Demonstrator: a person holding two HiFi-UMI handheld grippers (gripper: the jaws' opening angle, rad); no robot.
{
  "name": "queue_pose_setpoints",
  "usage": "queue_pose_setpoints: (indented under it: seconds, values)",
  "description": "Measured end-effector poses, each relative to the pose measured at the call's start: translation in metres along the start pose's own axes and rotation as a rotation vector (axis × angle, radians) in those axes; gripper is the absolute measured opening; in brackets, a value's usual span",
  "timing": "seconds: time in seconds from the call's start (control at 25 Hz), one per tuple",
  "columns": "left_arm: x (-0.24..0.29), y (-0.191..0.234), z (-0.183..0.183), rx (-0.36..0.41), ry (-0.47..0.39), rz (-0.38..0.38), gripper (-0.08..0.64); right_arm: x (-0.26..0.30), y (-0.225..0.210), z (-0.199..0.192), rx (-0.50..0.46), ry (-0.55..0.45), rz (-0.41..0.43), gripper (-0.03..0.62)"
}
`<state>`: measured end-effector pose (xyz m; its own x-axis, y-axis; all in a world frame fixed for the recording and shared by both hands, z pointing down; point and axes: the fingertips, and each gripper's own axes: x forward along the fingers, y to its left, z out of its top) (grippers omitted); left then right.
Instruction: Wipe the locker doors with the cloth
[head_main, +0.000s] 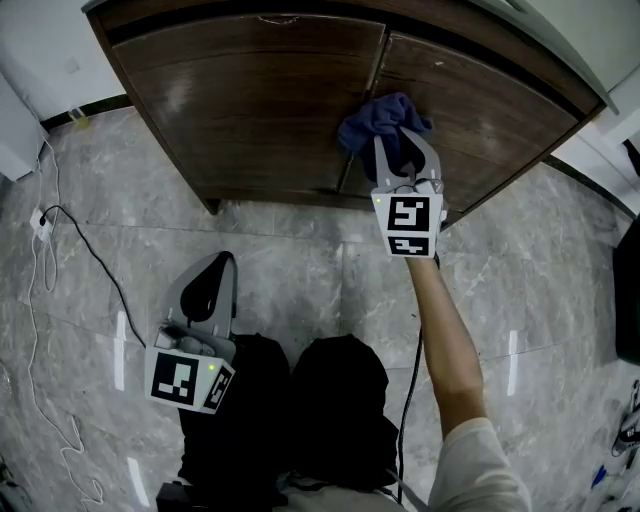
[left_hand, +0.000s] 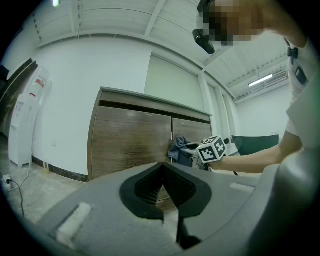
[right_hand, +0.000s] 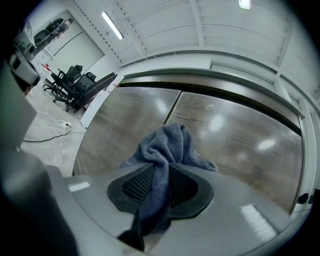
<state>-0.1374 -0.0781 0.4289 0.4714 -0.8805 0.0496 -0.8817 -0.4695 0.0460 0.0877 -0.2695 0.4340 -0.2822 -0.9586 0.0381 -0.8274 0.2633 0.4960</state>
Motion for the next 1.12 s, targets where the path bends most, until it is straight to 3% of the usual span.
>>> queue_pose_setpoints:
  seconds: [0.48,1.12]
  values:
    - [0.006,-0.010,0.000,0.018,0.011,-0.020,0.002,-0.008,-0.005,-0.032,0.012,0.049,0.009,0.094]
    - [0.027,-0.048,-0.002,0.039,0.033,-0.070,0.001,-0.035,-0.060,-0.081,0.014,0.114,-0.051,0.094]
